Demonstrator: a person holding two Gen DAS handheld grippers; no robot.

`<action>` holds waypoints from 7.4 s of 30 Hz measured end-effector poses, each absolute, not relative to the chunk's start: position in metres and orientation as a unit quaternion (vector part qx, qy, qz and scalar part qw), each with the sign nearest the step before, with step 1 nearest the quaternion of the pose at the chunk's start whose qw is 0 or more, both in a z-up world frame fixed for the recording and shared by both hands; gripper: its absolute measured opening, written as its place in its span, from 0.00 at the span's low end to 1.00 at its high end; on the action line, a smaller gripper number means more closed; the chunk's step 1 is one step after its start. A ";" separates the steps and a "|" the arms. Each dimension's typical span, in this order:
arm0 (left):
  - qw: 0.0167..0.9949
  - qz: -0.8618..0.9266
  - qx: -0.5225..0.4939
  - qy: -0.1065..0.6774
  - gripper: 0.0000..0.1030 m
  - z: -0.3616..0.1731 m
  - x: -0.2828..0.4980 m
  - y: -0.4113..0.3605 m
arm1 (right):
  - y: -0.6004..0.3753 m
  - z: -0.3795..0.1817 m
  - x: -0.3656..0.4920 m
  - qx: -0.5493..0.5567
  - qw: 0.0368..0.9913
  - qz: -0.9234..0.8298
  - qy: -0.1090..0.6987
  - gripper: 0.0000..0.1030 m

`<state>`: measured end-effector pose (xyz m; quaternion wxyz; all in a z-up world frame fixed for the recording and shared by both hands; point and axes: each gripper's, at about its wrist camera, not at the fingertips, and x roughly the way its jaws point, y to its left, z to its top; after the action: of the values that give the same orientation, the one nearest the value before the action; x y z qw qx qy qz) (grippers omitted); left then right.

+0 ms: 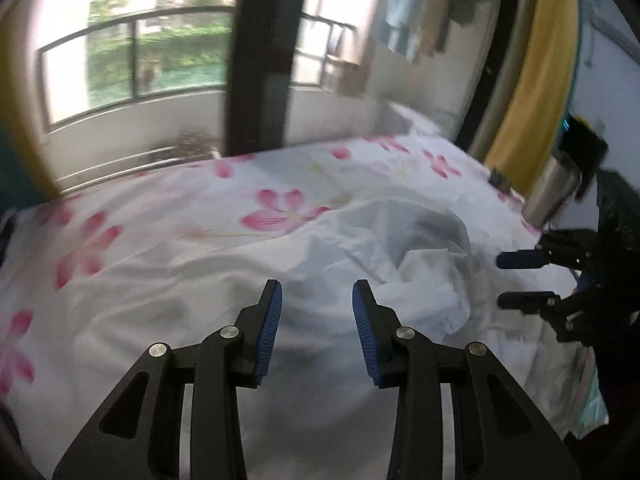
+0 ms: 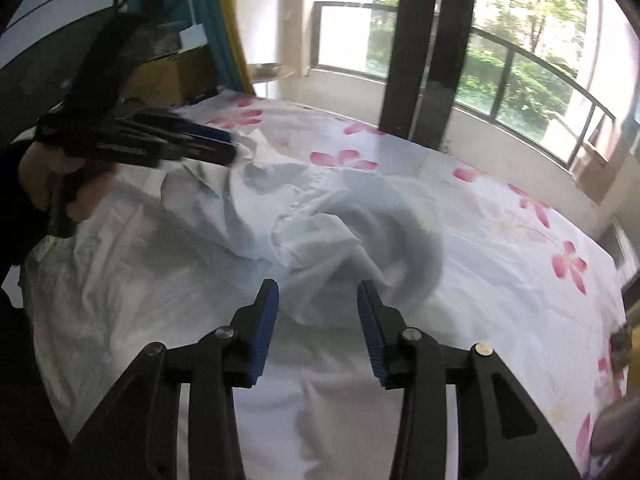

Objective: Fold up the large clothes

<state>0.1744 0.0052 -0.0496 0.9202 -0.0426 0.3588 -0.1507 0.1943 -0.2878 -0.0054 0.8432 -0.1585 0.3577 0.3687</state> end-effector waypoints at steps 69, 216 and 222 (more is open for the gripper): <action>0.930 0.048 -0.091 0.352 0.04 -0.087 -0.099 0.097 | -0.440 -0.027 0.068 -0.101 0.900 0.141 0.399 0.04; 0.886 -0.071 -0.140 0.436 0.42 -0.055 0.307 0.179 | -0.320 0.004 0.395 -0.132 0.910 0.150 0.363 0.70; 0.911 -0.050 -0.112 0.394 0.59 -0.016 0.252 0.179 | -0.368 -0.009 0.348 -0.100 0.907 0.109 0.394 0.70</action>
<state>0.2519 0.1788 -0.0163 0.9107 -0.1123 0.3944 -0.0503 0.3480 -0.3682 -0.0087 0.9073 -0.1000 0.3936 0.1089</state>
